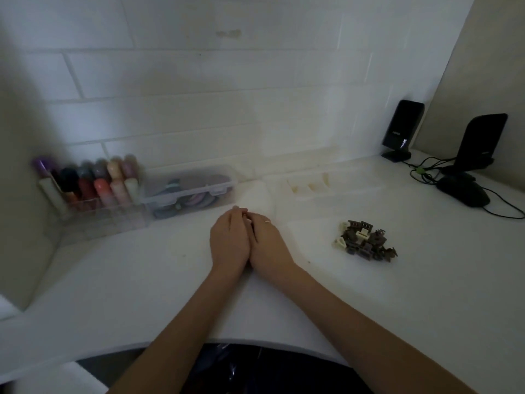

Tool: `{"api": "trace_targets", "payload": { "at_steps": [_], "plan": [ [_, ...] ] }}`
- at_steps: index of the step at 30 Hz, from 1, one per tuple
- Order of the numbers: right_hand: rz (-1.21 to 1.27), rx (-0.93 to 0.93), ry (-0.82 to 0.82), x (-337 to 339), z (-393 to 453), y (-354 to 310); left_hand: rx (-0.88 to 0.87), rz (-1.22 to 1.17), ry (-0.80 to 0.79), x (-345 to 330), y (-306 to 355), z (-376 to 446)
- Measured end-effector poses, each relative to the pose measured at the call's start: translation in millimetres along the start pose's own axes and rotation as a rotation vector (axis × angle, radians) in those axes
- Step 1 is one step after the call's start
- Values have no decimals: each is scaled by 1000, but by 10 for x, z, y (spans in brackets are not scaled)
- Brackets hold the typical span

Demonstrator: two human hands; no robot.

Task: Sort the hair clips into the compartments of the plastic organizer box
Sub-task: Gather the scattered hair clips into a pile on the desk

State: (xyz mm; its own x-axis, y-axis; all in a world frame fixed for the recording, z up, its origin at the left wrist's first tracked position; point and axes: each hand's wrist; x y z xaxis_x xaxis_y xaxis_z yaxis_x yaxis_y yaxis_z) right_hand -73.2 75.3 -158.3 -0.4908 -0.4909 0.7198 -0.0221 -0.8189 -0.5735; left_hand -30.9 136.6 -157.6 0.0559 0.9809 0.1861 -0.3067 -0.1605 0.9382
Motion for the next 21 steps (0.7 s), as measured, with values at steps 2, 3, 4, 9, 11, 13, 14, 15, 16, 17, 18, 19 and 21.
{"api": "trace_targets", "payload": {
  "at_steps": [2,3,4,9,11,13,14,15,16,17,18,19,21],
  "plan": [
    [46,-72,27,97,-94,27,29,-53,4,-69,84,-130],
    [49,-79,37,162,-149,48,25,-72,-4,-112,118,-192],
    [30,-58,52,224,-201,84,27,-83,-15,-160,138,-247],
    [-208,7,285,849,-430,453,25,-102,-116,-454,286,-488],
    [-220,-107,400,1207,-504,706,87,-118,-130,-608,358,-551],
    [-164,-298,433,1472,-540,981,151,-195,-121,-768,439,-642],
    [-117,-397,405,1552,-541,1116,178,-273,-114,-843,498,-712],
    [-73,-488,347,1599,-539,1220,159,-382,-58,-918,551,-781],
    [-43,-549,267,1613,-531,1304,162,-530,-96,-1015,566,-807],
    [-41,-563,189,1604,-527,1363,133,-515,-217,-1154,509,-812],
    [-60,-535,119,1579,-526,1400,35,-400,-232,-1270,429,-851],
    [-82,-487,64,1545,-514,1407,19,-372,-241,-1354,437,-869],
    [-82,-397,5,1487,-485,1386,191,-471,-309,-1400,626,-875]
  ]
}}
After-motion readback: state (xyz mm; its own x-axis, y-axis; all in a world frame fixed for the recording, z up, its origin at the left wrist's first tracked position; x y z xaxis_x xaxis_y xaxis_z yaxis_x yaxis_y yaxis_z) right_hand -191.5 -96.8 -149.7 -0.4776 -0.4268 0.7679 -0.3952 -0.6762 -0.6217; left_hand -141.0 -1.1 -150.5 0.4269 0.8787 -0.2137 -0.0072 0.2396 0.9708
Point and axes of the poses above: each hand's wrist, its own z-axis towards the middle knuckle, its own x-axis out of the back of the hand, y = z × x, and after that the axes turned 10 degrees about -z, right-handed
